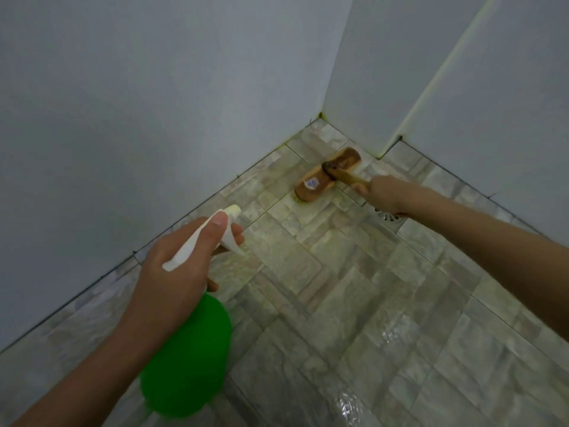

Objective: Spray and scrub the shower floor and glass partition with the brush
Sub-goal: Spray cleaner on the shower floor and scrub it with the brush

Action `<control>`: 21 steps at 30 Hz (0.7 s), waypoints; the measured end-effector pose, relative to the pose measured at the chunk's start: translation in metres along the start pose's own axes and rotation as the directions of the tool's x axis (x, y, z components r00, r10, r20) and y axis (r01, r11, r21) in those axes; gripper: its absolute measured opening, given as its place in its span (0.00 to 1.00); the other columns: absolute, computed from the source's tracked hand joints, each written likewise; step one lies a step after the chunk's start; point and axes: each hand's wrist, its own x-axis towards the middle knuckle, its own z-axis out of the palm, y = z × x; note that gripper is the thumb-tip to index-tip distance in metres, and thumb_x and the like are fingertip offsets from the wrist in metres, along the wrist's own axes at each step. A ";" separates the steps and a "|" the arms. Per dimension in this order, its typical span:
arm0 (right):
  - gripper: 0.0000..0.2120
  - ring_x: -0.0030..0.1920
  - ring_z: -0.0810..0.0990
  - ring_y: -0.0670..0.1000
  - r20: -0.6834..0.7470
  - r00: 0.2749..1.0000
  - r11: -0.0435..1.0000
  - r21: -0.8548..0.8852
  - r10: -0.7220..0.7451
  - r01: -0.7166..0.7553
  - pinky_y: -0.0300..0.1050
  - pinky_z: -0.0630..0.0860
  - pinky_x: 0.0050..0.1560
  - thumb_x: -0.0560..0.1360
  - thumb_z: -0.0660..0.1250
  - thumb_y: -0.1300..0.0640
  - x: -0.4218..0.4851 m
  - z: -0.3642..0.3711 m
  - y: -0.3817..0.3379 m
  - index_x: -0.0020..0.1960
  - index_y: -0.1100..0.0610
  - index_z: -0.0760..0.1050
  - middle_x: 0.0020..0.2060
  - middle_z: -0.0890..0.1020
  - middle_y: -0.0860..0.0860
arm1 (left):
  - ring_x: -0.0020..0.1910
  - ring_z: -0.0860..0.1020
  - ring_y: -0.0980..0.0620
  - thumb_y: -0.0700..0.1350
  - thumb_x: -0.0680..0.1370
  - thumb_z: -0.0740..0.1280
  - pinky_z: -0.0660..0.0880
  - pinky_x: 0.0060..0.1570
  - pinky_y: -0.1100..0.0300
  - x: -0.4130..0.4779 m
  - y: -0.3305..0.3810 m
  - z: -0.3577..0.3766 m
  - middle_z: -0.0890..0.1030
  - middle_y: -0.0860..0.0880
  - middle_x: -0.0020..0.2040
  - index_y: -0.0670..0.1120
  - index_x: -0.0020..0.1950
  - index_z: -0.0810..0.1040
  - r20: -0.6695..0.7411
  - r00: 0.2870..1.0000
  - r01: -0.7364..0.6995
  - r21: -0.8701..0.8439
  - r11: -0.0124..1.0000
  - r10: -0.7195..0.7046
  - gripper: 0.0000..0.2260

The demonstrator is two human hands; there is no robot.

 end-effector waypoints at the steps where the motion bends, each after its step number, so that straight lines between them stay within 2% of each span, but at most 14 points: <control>1: 0.26 0.32 0.72 0.53 0.027 1.000 1.000 -0.010 0.007 -0.007 0.44 0.68 0.34 0.83 0.44 0.46 -0.010 -0.002 0.002 0.39 0.62 0.69 0.35 0.74 0.57 | 0.49 0.84 0.59 0.55 0.81 0.61 0.79 0.30 0.58 0.001 0.002 -0.001 0.87 0.55 0.46 0.53 0.46 0.86 -0.007 1.000 0.006 0.001 1.000 -0.006 0.15; 3: 0.24 0.35 0.72 0.54 -0.001 1.000 1.000 -0.007 -0.019 0.019 0.45 0.67 0.40 0.84 0.44 0.47 -0.011 -0.013 -0.013 0.41 0.62 0.68 0.41 0.74 0.59 | 0.49 0.85 0.58 0.55 0.81 0.60 0.79 0.29 0.60 0.002 0.006 0.001 0.87 0.55 0.46 0.49 0.46 0.86 -0.005 1.000 0.017 -0.001 1.000 -0.017 0.17; 4: 0.23 0.38 0.73 0.55 -0.023 0.999 0.999 0.028 -0.041 0.042 0.45 0.67 0.43 0.84 0.44 0.48 -0.001 -0.019 -0.024 0.49 0.62 0.71 0.45 0.74 0.62 | 0.49 0.85 0.58 0.55 0.81 0.60 0.78 0.29 0.60 0.004 0.007 0.003 0.87 0.55 0.47 0.49 0.47 0.86 0.004 1.000 0.010 -0.005 1.000 -0.010 0.17; 6: 0.21 0.42 0.76 0.57 -0.080 0.994 0.994 0.079 -0.075 0.081 0.45 0.69 0.42 0.85 0.45 0.52 0.025 -0.027 -0.050 0.64 0.63 0.69 0.51 0.75 0.64 | 0.50 0.85 0.58 0.57 0.80 0.59 0.78 0.30 0.58 0.004 0.009 0.008 0.87 0.56 0.47 0.50 0.47 0.86 0.031 1.000 -0.001 -0.007 1.000 0.001 0.18; 9: 0.22 0.51 0.78 0.60 -0.096 0.993 0.991 0.105 -0.066 0.076 0.47 0.70 0.46 0.84 0.44 0.52 0.047 -0.023 -0.055 0.68 0.63 0.67 0.53 0.76 0.64 | 0.50 0.84 0.59 0.58 0.78 0.59 0.79 0.29 0.59 0.005 0.004 0.014 0.87 0.57 0.47 0.51 0.46 0.86 0.059 0.998 -0.030 0.012 0.999 0.029 0.18; 10: 0.22 0.49 0.78 0.60 -0.080 0.993 0.994 0.059 -0.084 0.089 0.47 0.70 0.45 0.84 0.44 0.51 0.044 -0.016 -0.042 0.66 0.63 0.69 0.50 0.75 0.64 | 0.50 0.84 0.60 0.58 0.79 0.59 0.79 0.29 0.59 0.004 0.004 0.015 0.87 0.57 0.47 0.51 0.46 0.86 0.062 0.998 -0.030 0.011 0.999 0.030 0.18; 11: 0.24 0.45 0.77 0.59 -0.057 0.994 0.996 0.017 -0.091 0.092 0.46 0.69 0.44 0.84 0.44 0.49 0.034 -0.010 -0.029 0.58 0.63 0.72 0.45 0.75 0.62 | 0.50 0.84 0.60 0.57 0.79 0.59 0.79 0.29 0.59 0.003 0.003 0.012 0.87 0.57 0.47 0.51 0.47 0.86 0.066 0.998 -0.026 0.007 1.000 0.025 0.18; 13: 0.25 0.35 0.74 0.54 -0.001 0.999 0.999 -0.012 -0.052 0.052 0.45 0.68 0.40 0.83 0.44 0.44 0.011 -0.007 0.000 0.42 0.59 0.70 0.37 0.74 0.56 | 0.51 0.84 0.59 0.57 0.80 0.59 0.80 0.30 0.56 0.001 0.002 0.007 0.87 0.57 0.48 0.51 0.47 0.86 0.059 0.998 -0.021 0.002 1.000 0.021 0.18; 14: 0.25 0.34 0.73 0.52 0.014 0.999 0.998 -0.043 -0.038 0.039 0.45 0.68 0.39 0.82 0.45 0.43 0.003 -0.009 0.007 0.42 0.59 0.68 0.36 0.73 0.55 | 0.51 0.84 0.59 0.57 0.80 0.59 0.80 0.31 0.55 0.000 0.002 0.005 0.87 0.57 0.48 0.51 0.47 0.86 0.048 0.999 -0.012 0.002 1.000 0.012 0.18; 16: 0.23 0.38 0.75 0.53 0.003 1.000 0.997 -0.075 0.018 -0.018 0.47 0.71 0.42 0.83 0.45 0.44 -0.002 -0.021 -0.001 0.51 0.61 0.71 0.40 0.76 0.56 | 0.50 0.85 0.59 0.57 0.79 0.60 0.79 0.31 0.54 0.000 0.002 0.002 0.87 0.56 0.47 0.51 0.46 0.86 0.027 1.000 0.009 -0.002 1.000 -0.009 0.17; 17: 0.22 0.41 0.77 0.55 -0.046 0.999 1.000 -0.008 -0.017 0.017 0.48 0.73 0.45 0.83 0.46 0.46 0.006 -0.023 -0.012 0.62 0.59 0.69 0.43 0.76 0.58 | 0.50 0.85 0.59 0.58 0.79 0.61 0.79 0.31 0.54 0.001 0.003 0.002 0.87 0.56 0.47 0.52 0.46 0.87 0.024 1.000 0.016 -0.004 1.000 -0.016 0.17; 18: 0.20 0.40 0.76 0.55 -0.078 0.996 0.998 0.039 -0.052 0.055 0.49 0.74 0.45 0.84 0.46 0.49 0.015 -0.026 -0.028 0.71 0.56 0.63 0.42 0.75 0.59 | 0.50 0.85 0.59 0.59 0.80 0.62 0.79 0.30 0.55 0.001 0.002 0.003 0.87 0.56 0.47 0.53 0.45 0.87 0.026 1.000 0.018 0.001 1.000 -0.018 0.16; 19: 0.20 0.35 0.74 0.53 -0.114 0.990 0.991 0.101 -0.078 0.089 0.47 0.73 0.41 0.84 0.47 0.52 0.025 -0.028 -0.046 0.74 0.55 0.59 0.38 0.73 0.57 | 0.50 0.85 0.59 0.59 0.80 0.63 0.79 0.30 0.56 0.001 0.000 0.004 0.87 0.56 0.48 0.53 0.45 0.87 0.031 0.999 0.013 0.012 1.000 -0.013 0.16; 21: 0.21 0.30 0.66 0.49 -0.133 0.987 0.981 0.160 -0.090 0.111 0.45 0.68 0.37 0.84 0.46 0.52 0.043 -0.031 -0.065 0.69 0.64 0.65 0.34 0.68 0.54 | 0.49 0.84 0.59 0.58 0.80 0.61 0.79 0.29 0.58 -0.001 -0.004 0.008 0.87 0.57 0.48 0.53 0.46 0.87 0.036 0.999 -0.004 0.040 0.999 0.002 0.17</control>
